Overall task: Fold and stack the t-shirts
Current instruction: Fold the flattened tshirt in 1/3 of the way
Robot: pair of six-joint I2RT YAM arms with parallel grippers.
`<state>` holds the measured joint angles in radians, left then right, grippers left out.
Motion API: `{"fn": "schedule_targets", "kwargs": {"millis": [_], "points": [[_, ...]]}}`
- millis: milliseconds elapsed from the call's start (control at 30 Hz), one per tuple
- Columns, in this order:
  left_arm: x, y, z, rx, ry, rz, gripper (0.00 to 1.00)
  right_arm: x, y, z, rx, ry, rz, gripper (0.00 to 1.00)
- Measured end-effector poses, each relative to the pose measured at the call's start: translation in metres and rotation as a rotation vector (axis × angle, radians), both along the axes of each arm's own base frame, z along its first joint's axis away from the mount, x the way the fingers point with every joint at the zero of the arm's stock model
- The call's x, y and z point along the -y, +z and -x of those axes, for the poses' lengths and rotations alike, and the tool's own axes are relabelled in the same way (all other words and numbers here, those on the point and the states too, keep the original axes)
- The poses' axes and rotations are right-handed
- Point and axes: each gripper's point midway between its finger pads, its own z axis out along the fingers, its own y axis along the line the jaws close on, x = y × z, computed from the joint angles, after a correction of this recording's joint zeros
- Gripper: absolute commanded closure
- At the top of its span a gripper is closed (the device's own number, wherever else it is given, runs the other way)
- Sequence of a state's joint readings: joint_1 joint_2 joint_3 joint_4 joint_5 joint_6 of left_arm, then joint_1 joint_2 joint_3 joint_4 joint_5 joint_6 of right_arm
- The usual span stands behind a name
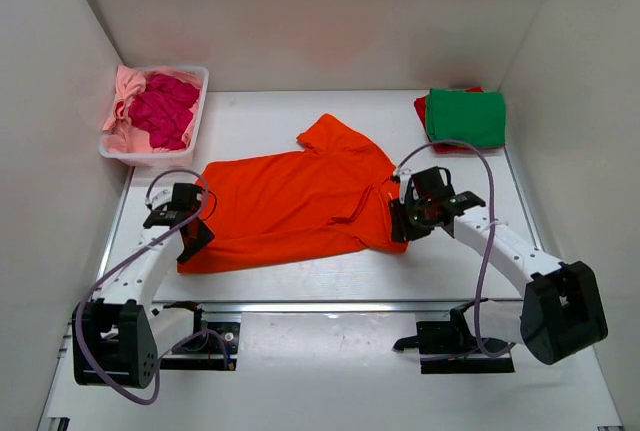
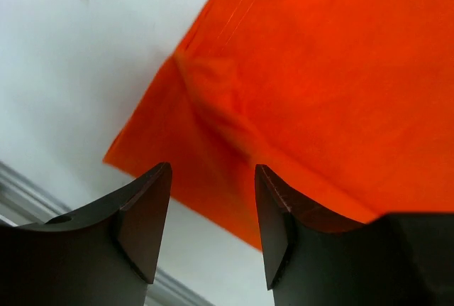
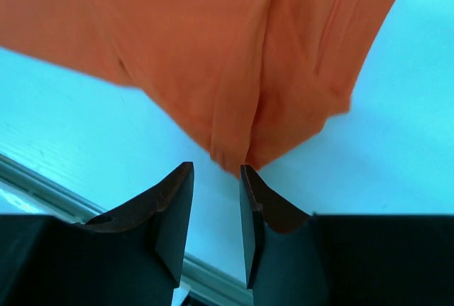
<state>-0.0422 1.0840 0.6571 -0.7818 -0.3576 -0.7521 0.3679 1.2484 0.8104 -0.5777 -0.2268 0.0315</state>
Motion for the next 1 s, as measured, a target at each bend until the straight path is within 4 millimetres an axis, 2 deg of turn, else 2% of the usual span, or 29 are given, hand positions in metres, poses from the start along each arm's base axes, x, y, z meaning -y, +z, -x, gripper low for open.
{"fn": "schedule_targets", "kwargs": {"millis": [100, 200, 400, 533, 633, 667, 733, 800, 833, 1000], "points": [[0.01, -0.017, 0.02, -0.073, 0.005, 0.02, 0.39, 0.002, -0.018, 0.027, -0.065, 0.002, 0.021, 0.71], [0.016, -0.027, 0.033, -0.114, 0.012, 0.028, 0.39, 0.0, -0.022, 0.04, -0.085, 0.009, 0.016, 0.71], [0.011, -0.031, 0.055, -0.135, 0.095, 0.031, 0.41, 0.0, -0.017, 0.039, -0.064, 0.0, -0.002, 0.71], [0.007, -0.029, 0.056, -0.119, 0.13, 0.027, 0.39, 0.0, -0.014, 0.039, -0.055, 0.002, -0.009, 0.72], [0.005, -0.033, 0.058, -0.147, 0.152, 0.016, 0.42, 0.001, -0.015, 0.039, -0.052, 0.001, -0.008, 0.71], [0.005, -0.035, 0.059, -0.157, 0.154, 0.007, 0.43, 0.002, -0.016, 0.038, -0.051, 0.001, -0.007, 0.71], [0.008, -0.039, 0.059, -0.171, 0.15, 0.004, 0.57, 0.003, -0.018, 0.038, -0.049, -0.002, -0.002, 0.71], [0.01, -0.043, 0.061, -0.18, 0.154, 0.006, 0.76, 0.004, -0.019, 0.037, -0.045, -0.006, 0.0, 0.69], [0.009, -0.046, 0.063, -0.188, 0.161, 0.006, 0.81, 0.004, -0.02, 0.036, -0.043, -0.007, 0.001, 0.69], [0.008, -0.05, 0.069, -0.201, 0.174, 0.004, 0.83, 0.003, -0.031, 0.033, -0.055, -0.008, 0.027, 0.66]]}}
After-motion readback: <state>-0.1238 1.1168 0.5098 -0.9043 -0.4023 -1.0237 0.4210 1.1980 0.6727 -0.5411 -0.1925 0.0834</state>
